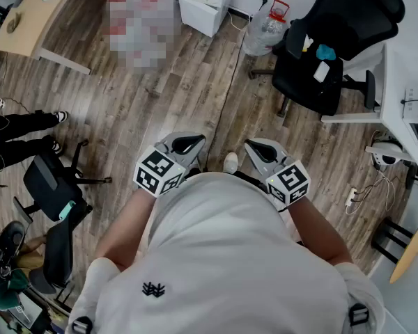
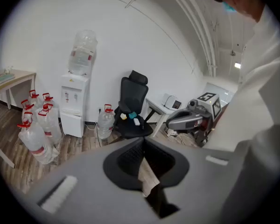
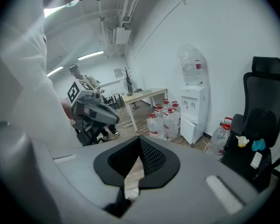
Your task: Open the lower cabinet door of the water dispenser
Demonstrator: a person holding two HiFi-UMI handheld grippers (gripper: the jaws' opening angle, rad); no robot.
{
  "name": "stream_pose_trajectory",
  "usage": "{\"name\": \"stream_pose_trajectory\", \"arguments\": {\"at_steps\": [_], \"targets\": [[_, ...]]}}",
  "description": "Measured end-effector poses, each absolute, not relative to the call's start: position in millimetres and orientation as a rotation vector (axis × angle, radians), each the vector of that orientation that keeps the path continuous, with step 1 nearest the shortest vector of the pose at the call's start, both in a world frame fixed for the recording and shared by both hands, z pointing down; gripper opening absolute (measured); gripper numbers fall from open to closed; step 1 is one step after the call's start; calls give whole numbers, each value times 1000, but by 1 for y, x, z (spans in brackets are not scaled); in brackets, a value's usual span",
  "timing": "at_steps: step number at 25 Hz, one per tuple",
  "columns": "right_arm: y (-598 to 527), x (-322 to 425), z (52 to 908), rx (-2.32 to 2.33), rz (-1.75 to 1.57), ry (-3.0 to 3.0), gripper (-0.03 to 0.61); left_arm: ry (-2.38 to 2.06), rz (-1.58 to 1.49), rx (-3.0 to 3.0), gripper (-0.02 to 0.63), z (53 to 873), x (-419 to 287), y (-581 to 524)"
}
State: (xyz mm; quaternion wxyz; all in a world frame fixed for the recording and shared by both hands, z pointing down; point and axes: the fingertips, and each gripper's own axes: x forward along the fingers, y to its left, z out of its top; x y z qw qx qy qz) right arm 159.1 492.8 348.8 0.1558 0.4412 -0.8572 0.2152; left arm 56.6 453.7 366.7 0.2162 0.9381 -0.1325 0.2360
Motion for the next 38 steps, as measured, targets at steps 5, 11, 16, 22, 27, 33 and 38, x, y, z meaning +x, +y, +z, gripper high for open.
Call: {"name": "stream_pose_trajectory", "arguments": {"at_steps": [5, 11, 16, 22, 27, 33, 38], "targets": [[510, 202, 349, 1255, 624, -2475, 0, -378, 700, 2610, 57, 366, 104, 478], [510, 239, 359, 1226, 641, -2517, 0, -437, 717, 2614, 57, 363, 139, 487], [491, 252, 368, 1193, 663, -2540, 2, -477, 705, 2594, 57, 363, 145, 475], [423, 242, 373, 1210, 656, -2545, 63, -447, 681, 2596, 60, 372, 134, 408], [346, 220, 387, 1277, 681, -2448, 72, -379, 662, 2628, 60, 366, 112, 318], [242, 193, 414, 1319, 681, -2347, 72, -296, 721, 2679, 60, 369, 60, 222], [175, 171, 439, 1281, 690, -2283, 80, -317, 709, 2635, 74, 381, 27, 175]]}}
